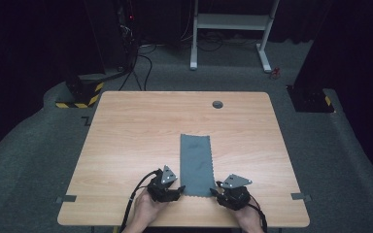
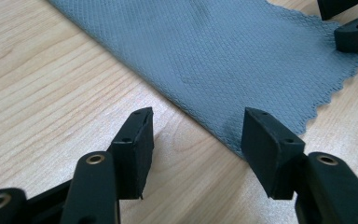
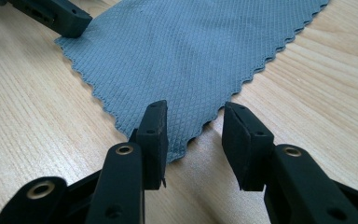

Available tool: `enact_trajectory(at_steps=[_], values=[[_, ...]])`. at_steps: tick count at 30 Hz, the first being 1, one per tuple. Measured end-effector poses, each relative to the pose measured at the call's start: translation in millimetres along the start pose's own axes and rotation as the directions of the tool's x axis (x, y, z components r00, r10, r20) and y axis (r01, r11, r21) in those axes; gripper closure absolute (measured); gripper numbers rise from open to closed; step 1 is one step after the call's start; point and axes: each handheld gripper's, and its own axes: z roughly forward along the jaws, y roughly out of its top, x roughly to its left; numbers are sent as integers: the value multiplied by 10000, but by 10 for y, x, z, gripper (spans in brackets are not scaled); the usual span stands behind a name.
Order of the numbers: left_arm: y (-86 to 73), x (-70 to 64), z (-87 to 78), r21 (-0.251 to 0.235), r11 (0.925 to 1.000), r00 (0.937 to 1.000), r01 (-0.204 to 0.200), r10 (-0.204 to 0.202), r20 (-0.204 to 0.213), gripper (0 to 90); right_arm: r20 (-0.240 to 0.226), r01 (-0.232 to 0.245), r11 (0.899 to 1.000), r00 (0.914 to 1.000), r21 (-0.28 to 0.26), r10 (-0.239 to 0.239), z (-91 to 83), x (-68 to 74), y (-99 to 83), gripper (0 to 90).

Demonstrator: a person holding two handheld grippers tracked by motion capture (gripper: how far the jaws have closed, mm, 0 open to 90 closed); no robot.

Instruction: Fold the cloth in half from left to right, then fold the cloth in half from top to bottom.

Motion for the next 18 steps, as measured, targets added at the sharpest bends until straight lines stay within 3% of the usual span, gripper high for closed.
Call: enact_trajectory(at_steps=[6, 8, 11, 18], values=[[-39, -27, -16, -197, 9998, 10000, 66, -66, -40, 478, -168, -161, 9998, 9997, -127, 159, 2, -28, -23, 612], [-45, -35, -21, -241, 9997, 10000, 1, -1, 17, 503, -233, -98, 9999, 9997, -54, 97, -2, -19, -15, 661], [-47, -74, -28, -296, 9995, 9997, -97, 103, 207, 623, -407, 72, 10000, 9991, -36, -73, -1, -3, -5, 736], [-59, -116, -30, -413, 9986, 9976, -330, 354, 589, 824, -637, -16, 10000, 9980, -41, 13, 0, 22, -7, 856]])
